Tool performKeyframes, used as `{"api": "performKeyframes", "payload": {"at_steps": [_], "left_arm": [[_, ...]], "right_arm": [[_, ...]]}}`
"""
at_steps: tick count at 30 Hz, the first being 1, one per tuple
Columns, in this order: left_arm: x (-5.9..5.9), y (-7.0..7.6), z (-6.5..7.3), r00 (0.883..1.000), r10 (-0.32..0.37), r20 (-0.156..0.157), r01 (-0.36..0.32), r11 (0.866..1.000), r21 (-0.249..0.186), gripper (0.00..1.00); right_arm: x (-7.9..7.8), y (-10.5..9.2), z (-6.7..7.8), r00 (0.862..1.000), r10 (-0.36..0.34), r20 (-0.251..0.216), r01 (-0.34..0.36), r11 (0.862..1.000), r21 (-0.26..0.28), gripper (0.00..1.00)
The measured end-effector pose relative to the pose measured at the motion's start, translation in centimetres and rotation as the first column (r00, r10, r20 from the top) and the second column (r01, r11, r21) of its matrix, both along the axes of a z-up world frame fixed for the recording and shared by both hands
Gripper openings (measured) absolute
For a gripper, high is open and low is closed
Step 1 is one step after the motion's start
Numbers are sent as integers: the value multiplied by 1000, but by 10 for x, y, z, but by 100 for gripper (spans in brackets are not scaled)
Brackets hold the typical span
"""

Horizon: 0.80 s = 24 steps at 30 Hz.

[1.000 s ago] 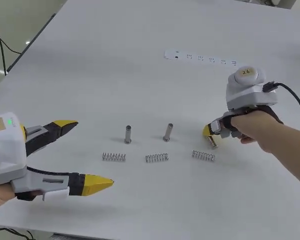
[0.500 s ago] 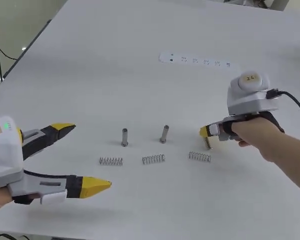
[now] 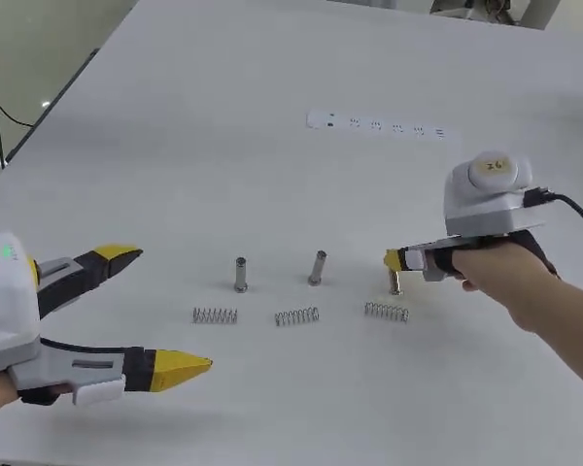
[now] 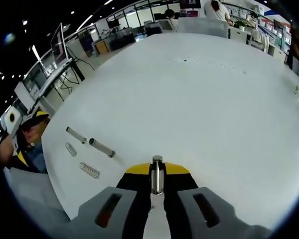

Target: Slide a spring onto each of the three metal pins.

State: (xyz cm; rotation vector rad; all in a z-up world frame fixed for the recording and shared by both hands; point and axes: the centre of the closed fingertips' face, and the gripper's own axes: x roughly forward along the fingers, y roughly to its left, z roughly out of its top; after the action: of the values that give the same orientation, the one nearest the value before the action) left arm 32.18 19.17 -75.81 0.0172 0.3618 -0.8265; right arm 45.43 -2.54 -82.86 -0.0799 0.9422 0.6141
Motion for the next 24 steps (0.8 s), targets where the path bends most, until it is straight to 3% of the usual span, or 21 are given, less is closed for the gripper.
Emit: {"api": "performKeyframes", "payload": {"at_steps": [13, 24], "left_arm": [[3, -2, 7, 1000, -3, 10, 3, 1000, -10, 93], [2, -3, 4, 1000, -5, 4, 5, 1000, -9, 92]], "right_arm": [[3, 2, 10, 998, 23, 60, -23, 1000, 5, 5], [-3, 6, 11, 990, 93, 104, -89, 995, -42, 5]]}}
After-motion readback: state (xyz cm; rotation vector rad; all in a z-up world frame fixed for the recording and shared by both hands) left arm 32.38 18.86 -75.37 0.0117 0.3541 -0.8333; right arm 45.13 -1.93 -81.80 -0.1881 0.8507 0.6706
